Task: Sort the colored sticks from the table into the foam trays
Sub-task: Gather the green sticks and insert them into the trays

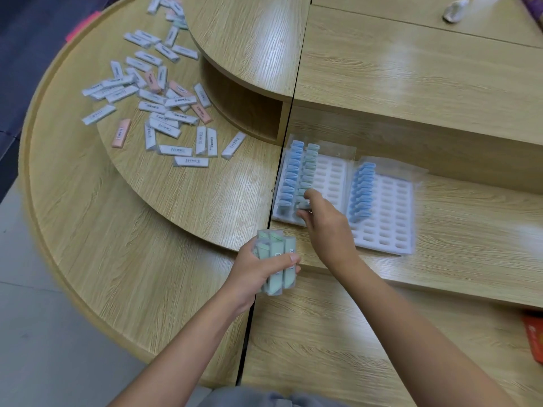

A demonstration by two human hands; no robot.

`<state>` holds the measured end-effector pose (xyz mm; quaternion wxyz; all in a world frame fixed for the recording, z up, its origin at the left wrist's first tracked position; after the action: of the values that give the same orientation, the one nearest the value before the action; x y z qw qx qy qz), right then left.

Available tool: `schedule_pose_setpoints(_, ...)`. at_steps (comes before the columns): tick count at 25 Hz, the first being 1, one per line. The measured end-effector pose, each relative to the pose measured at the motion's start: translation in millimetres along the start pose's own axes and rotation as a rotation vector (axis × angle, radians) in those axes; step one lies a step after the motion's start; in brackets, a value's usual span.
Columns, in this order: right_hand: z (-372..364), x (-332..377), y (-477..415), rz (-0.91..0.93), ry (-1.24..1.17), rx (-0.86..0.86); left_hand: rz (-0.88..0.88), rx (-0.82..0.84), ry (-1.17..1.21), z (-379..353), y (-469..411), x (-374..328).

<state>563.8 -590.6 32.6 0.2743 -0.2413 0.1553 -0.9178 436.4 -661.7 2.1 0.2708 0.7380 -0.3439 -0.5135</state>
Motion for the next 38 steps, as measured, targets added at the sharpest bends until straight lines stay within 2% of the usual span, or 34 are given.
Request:
schedule_pose_setpoints(4, -2.2, -2.2, 7.2, -0.005, -0.074, -0.074, -0.005, 0.019, 0.007, -0.4, 0.7, -0.6)
schedule_pose_setpoints(10, 0.8, -3.8, 6.2, -0.005, 0.041, -0.048, 0.002, 0.018, 0.016, 1.9, 0.6, -1.2)
schedule_pose_setpoints(12, 15.0, 0.1, 7.8, -0.093, 0.003, -0.054, -0.002, 0.035, 0.021, -0.8, 2.3, -2.4)
schedule_pose_setpoints(13, 23.5, 0.3, 11.6, -0.185, -0.102, -0.054, -0.002, 0.047, 0.026, -3.0, 2.3, -3.1)
schedule_pose_setpoints(15, 33.1, 2.9, 21.1, -0.378, -0.514, 0.026, 0.003, 0.077, 0.032, -10.2, 0.9, -3.8)
schedule_pose_setpoints(17, 42.2, 11.7, 34.7, -0.457, -0.847, 0.141, 0.002, 0.124, 0.045, -23.8, -0.3, -4.7)
schedule_pose_setpoints(18, 50.0, 13.1, 43.6, -0.453, -0.899, 0.174, 0.013, 0.142, 0.054, -33.7, -1.3, -3.8)
schedule_pose_setpoints(21, 71.9, 9.0, 69.8, -0.337, -0.719, 0.214, 0.059, 0.193, 0.089, -64.0, -5.0, -1.2)
schedule_pose_setpoints(24, 91.8, -3.4, 93.0, -0.241, -0.533, 0.104, 0.072, 0.243, 0.065, -101.3, -9.0, -0.3)
schedule_pose_setpoints(26, 101.3, -21.6, 104.2, -0.250, -0.515, 0.032, 0.087, 0.241, 0.074, -121.2, -13.9, 3.6)
schedule_pose_setpoints(30, 117.7, -51.6, 112.6, -0.130, -0.537, 0.068, 0.099, 0.189, 0.100, -146.8, -25.0, 12.7)
schedule_pose_setpoints(35, 139.6, -96.7, 98.4, -0.186, -0.520, -0.007, 0.076, 0.115, 0.076, -160.9, -39.2, 7.5)
schedule_pose_setpoints(38, 140.8, -127.1, 75.8, -0.375, -0.623, -0.037, 0.080, 0.065, 0.080, -161.2, -44.1, 4.3)
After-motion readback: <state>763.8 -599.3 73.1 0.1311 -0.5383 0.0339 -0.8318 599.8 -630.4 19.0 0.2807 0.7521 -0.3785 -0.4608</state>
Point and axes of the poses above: each hand's wrist, its own y-axis away from the middle knuckle, its own z-axis out of the back of the hand, x = y × z, the point moved 6 cm from there along -y, towards the middle knuckle, and after that the axes turned 15 degrees about z, right-handed, at the moved point
